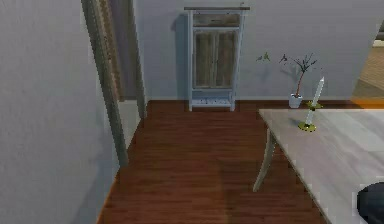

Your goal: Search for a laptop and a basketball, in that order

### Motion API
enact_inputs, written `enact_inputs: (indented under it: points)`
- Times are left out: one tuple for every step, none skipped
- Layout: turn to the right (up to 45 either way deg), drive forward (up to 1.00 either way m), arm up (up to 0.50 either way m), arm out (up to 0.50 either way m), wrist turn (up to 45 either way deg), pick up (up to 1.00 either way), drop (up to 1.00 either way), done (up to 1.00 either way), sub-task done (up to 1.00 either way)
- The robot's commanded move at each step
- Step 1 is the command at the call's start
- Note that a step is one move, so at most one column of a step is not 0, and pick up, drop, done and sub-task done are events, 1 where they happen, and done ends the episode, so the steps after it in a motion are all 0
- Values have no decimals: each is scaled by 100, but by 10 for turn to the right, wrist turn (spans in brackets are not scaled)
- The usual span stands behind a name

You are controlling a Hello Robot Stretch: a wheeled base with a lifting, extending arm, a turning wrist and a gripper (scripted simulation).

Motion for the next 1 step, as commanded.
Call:
enact_inputs:
  points:
    - [-30, 0, 0, 0, 0, 0, 0, 0, 0]
